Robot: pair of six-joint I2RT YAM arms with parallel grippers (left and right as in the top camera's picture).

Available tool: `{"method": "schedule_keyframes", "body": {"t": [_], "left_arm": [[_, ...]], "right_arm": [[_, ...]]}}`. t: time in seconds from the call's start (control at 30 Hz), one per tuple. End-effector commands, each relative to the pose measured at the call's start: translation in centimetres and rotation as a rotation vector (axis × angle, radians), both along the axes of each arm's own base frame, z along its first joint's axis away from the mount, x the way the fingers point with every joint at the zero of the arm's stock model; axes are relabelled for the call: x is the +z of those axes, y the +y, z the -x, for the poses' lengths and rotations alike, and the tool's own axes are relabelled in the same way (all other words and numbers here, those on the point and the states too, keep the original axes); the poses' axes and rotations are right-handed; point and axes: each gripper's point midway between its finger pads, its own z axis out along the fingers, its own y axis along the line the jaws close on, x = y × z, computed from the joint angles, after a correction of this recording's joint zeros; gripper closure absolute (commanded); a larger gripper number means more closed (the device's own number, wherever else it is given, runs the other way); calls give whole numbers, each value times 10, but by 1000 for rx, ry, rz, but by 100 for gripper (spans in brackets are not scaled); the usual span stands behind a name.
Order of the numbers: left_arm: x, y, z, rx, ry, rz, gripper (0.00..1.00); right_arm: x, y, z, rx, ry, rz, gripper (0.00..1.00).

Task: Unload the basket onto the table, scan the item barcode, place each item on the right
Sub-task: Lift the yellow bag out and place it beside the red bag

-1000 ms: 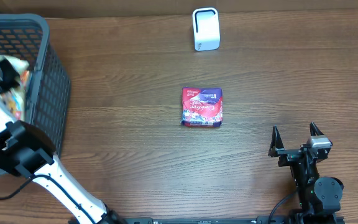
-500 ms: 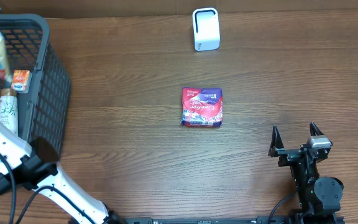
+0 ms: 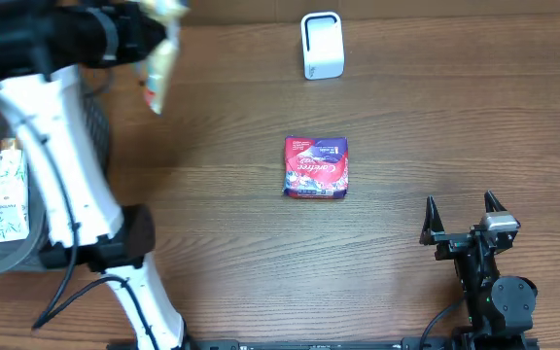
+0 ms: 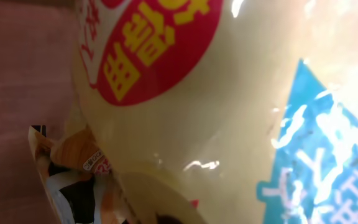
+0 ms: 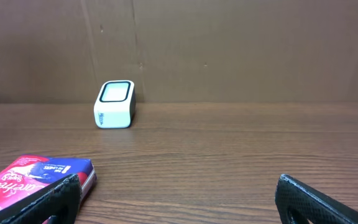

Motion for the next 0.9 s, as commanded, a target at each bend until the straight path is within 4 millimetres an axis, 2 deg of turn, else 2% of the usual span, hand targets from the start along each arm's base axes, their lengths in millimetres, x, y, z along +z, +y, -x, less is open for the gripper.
{"method": "schedule_keyframes", "body": {"t": [0.0, 0.13, 0.3, 0.57, 0.73, 0.87], "left_arm": [[-43, -10, -2, 13, 124, -171, 96], [-92, -42, 11, -46, 303, -187, 96], [-153, -67, 33, -97, 506, -208, 96], [-234, -98, 37, -9, 630, -178, 96], [-276, -120, 48, 74, 683, -157, 96], [-298, -125, 56, 153, 723, -139, 96]], "right_arm": [[-1, 1, 0, 2, -7, 1, 0], [-1, 1, 0, 2, -7, 1, 0], [-1, 1, 0, 2, -7, 1, 0], [-1, 1, 0, 2, -7, 1, 0], [-1, 1, 0, 2, -7, 1, 0], [-1, 1, 0, 2, -7, 1, 0]]}}
